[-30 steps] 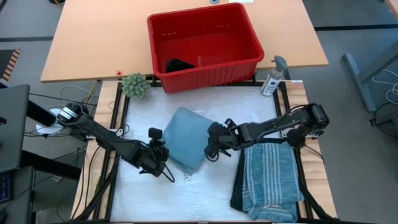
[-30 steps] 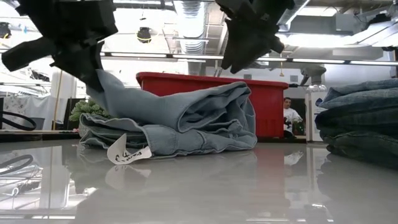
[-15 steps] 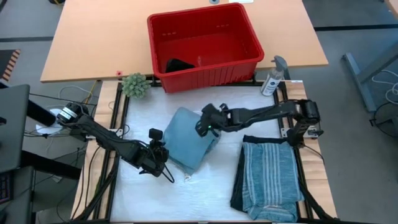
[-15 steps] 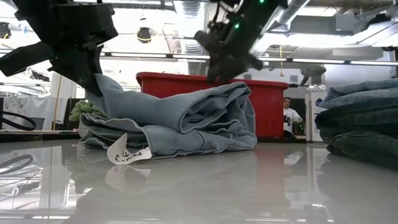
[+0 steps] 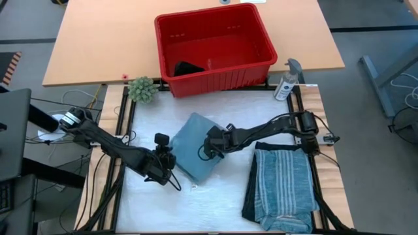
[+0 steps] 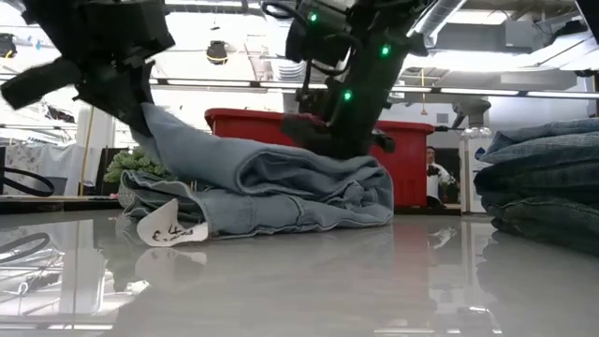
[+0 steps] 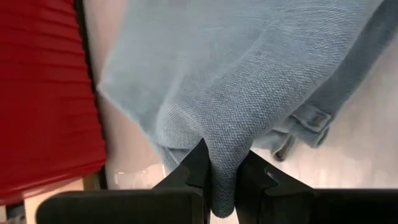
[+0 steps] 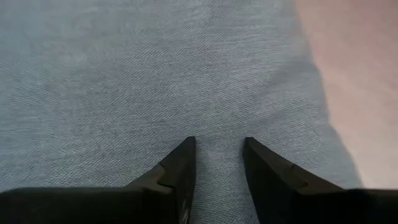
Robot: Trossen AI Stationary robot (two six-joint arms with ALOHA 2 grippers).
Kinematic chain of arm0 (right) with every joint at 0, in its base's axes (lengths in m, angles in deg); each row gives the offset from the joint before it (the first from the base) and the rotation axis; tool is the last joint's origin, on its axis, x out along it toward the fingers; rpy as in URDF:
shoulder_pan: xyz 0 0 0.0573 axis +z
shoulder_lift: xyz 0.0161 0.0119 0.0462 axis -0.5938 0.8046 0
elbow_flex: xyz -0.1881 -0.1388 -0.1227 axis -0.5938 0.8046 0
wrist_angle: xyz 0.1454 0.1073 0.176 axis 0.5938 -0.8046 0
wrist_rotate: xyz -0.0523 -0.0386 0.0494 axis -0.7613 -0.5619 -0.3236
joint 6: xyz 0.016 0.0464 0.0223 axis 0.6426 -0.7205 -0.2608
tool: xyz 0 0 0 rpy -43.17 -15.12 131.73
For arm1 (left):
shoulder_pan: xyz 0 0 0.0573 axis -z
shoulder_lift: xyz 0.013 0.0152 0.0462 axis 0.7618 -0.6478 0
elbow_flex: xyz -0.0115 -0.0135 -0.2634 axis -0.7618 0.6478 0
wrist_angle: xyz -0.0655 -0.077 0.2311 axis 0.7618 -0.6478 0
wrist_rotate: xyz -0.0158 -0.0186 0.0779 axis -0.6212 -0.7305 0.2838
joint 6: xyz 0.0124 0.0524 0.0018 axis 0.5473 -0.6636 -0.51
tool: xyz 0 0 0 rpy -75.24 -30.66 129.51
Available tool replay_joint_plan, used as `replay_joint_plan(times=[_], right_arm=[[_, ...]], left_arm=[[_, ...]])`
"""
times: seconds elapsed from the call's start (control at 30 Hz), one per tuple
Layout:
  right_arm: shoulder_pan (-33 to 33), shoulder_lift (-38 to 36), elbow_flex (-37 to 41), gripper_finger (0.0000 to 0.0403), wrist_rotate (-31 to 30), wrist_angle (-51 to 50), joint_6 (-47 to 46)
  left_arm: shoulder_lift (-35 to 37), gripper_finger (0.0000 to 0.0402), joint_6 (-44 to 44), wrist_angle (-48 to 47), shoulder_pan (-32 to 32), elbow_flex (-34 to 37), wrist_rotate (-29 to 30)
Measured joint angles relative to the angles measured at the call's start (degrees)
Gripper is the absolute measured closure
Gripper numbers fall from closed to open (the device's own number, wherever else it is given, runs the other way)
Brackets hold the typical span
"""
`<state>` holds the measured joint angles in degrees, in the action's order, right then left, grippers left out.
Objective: Fold Laundry from Bin
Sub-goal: Fold the light blue denim pants
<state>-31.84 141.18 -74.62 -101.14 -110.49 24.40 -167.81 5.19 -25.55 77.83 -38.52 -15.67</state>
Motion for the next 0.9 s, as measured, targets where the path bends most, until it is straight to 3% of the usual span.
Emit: replay_joint_plan(times=[0.27,0.5,0.7,0.9], right_arm=[[0.23,3.45,-0.16,0.0252,0.9,-0.33,0.26],[-0.34,3.67,-0.03,0.0253,2.71,0.52,0.5],[-0.6,3.77,0.08,0.0253,3.24,1.13,1.52],[-0.6,3.78,0.12,0.0253,3.43,1.21,1.81]], left_arm=[[3.26,0.0372,2.91,-6.28,-0.13,-3.66,-1.35],[5.75,0.0366,4.34,-7.8,-0.36,-4.13,-7.85],[5.73,0.0307,0.95,-6.26,-1.4,-2.95,-16.79],[6.77,0.0246,10.74,-16.68,-2.24,-2.73,-14.54]])
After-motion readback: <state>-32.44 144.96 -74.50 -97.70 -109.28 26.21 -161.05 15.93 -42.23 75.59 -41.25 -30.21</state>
